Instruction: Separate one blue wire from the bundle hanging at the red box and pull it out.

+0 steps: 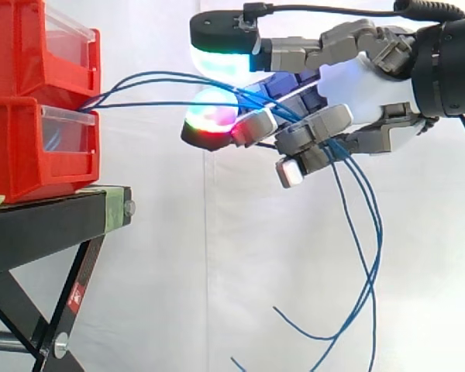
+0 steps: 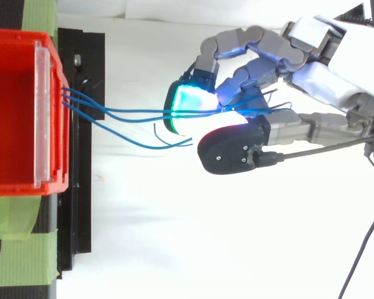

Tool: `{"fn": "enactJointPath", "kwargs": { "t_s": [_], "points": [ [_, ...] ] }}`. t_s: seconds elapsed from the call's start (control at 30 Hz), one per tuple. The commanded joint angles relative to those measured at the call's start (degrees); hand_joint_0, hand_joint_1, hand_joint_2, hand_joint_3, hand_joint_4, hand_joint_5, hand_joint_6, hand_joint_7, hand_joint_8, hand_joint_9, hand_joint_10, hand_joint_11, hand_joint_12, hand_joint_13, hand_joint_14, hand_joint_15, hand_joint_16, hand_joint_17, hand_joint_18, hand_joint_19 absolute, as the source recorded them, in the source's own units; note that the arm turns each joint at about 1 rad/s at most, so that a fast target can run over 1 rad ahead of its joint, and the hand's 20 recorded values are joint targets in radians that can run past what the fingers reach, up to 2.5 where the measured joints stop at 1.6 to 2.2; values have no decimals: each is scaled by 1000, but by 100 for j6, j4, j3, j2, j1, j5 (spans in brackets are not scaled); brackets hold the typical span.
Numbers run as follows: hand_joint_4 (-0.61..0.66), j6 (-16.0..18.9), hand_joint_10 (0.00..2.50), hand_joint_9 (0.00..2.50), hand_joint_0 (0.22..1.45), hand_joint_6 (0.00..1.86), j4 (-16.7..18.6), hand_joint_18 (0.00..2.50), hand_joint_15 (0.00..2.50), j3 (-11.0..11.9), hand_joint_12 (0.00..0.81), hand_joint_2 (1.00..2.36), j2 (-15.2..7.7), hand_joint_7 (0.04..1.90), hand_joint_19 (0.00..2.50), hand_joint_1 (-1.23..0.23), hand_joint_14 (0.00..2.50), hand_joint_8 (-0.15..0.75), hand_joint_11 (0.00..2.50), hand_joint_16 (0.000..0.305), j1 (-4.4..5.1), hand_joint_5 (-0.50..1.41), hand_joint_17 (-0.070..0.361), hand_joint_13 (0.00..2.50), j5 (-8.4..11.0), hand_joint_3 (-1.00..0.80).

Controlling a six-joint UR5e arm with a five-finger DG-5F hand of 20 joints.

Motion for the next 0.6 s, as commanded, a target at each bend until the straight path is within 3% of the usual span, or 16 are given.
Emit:
{"fn": "enactJointPath", "kwargs": {
  "t_s": [0.0,0.37,0.57],
  "points": [
    [204,32,453,870,580,758,49,876,928,0,338,1001,1,1149,1253,-635,2500,315,1834,45,0,-198,101,937,0,-487],
    [199,76,459,881,621,767,172,877,933,9,339,1013,1,1146,1255,-651,2500,309,1831,44,-26,-196,99,948,9,-367],
    [201,50,482,887,627,771,128,880,922,158,338,1012,1,1143,1256,-648,2500,317,1829,44,-53,-196,98,952,0,-367]
  ]
}}
